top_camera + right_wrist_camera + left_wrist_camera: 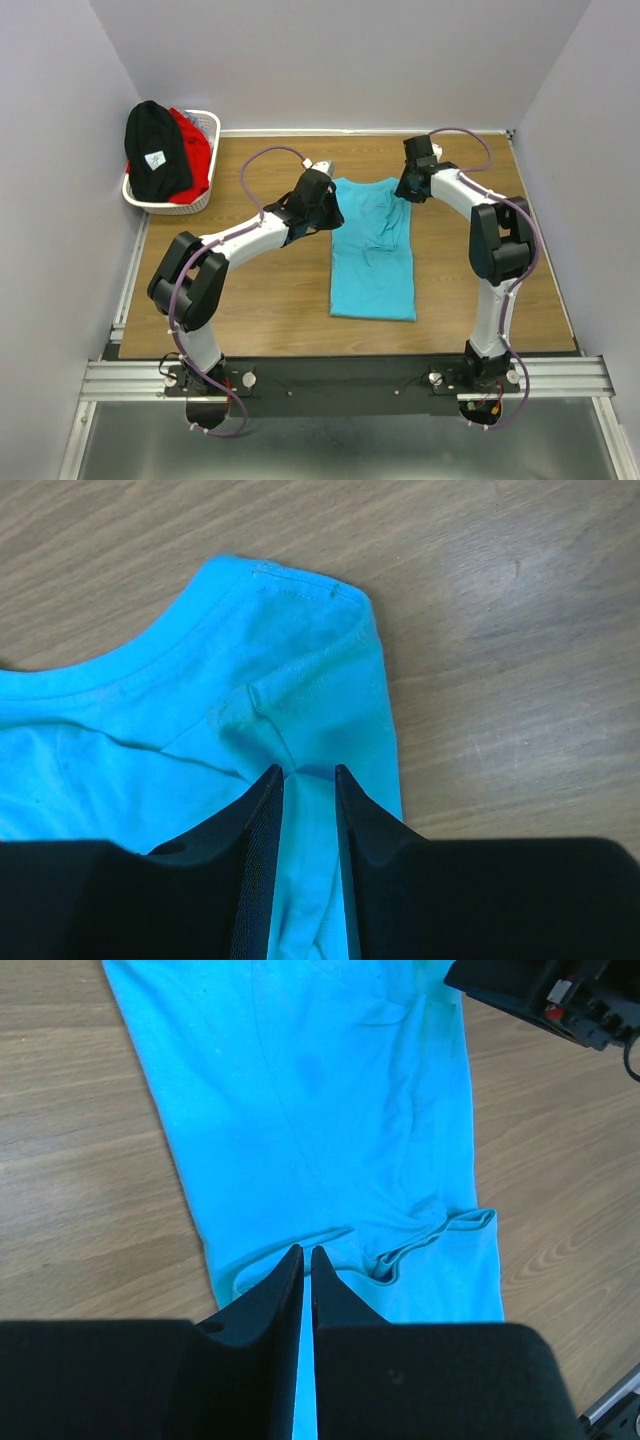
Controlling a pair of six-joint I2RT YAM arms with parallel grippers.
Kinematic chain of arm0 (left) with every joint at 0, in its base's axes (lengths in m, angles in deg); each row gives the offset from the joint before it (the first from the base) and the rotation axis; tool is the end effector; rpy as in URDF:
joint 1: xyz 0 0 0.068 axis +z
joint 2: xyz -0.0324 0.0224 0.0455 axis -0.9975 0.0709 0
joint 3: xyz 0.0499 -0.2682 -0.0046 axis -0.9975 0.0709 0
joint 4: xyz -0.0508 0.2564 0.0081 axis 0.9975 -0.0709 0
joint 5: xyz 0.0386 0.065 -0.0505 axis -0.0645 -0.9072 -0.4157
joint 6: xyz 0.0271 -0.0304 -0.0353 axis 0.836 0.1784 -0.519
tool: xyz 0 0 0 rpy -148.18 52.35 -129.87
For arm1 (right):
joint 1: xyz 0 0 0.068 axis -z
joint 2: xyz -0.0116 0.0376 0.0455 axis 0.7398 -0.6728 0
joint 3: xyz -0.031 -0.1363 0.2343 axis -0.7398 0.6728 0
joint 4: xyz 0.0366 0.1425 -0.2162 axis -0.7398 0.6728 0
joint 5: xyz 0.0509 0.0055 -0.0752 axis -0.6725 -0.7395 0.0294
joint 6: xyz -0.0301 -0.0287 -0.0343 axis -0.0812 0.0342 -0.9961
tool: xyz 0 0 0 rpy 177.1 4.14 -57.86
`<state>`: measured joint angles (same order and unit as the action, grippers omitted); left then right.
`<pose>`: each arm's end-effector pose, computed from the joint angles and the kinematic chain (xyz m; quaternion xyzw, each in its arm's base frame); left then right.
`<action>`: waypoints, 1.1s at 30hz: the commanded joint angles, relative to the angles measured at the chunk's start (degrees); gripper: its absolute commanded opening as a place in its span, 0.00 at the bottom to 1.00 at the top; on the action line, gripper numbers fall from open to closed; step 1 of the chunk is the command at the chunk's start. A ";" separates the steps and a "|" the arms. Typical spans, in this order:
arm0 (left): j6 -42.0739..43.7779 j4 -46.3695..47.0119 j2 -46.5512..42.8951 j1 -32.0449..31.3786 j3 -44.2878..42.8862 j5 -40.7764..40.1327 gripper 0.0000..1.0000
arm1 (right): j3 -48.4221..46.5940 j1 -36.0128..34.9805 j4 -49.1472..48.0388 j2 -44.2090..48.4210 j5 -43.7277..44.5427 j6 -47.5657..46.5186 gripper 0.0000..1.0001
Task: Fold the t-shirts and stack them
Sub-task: Fold the tshirt
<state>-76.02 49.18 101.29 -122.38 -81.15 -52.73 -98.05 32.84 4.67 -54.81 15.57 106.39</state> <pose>0.3168 -0.2358 0.2290 0.0035 0.8924 -0.2858 0.3491 0.4364 0.1089 0.1924 0.1684 0.9298 0.0428 0.3245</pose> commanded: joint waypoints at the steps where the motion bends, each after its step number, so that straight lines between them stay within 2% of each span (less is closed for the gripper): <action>1: 0.96 0.21 -2.64 0.59 -0.24 1.03 0.14 | -2.50 0.11 -1.12 -2.08 -1.49 -1.64 0.35; 9: 1.22 0.03 -3.61 0.76 0.73 1.03 0.14 | 0.14 0.11 -1.12 -2.43 1.50 -1.47 0.35; 30: 1.22 0.12 -3.44 0.76 1.61 0.77 0.14 | 0.93 0.11 -1.64 -3.66 0.79 -1.73 0.34; 33: 1.22 0.21 -3.43 0.76 1.69 0.77 0.14 | 1.19 0.11 -1.82 -3.67 0.27 -1.56 0.32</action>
<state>-75.61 49.11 99.46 -121.92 -80.29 -52.59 -98.07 32.84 4.10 -56.94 15.64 104.99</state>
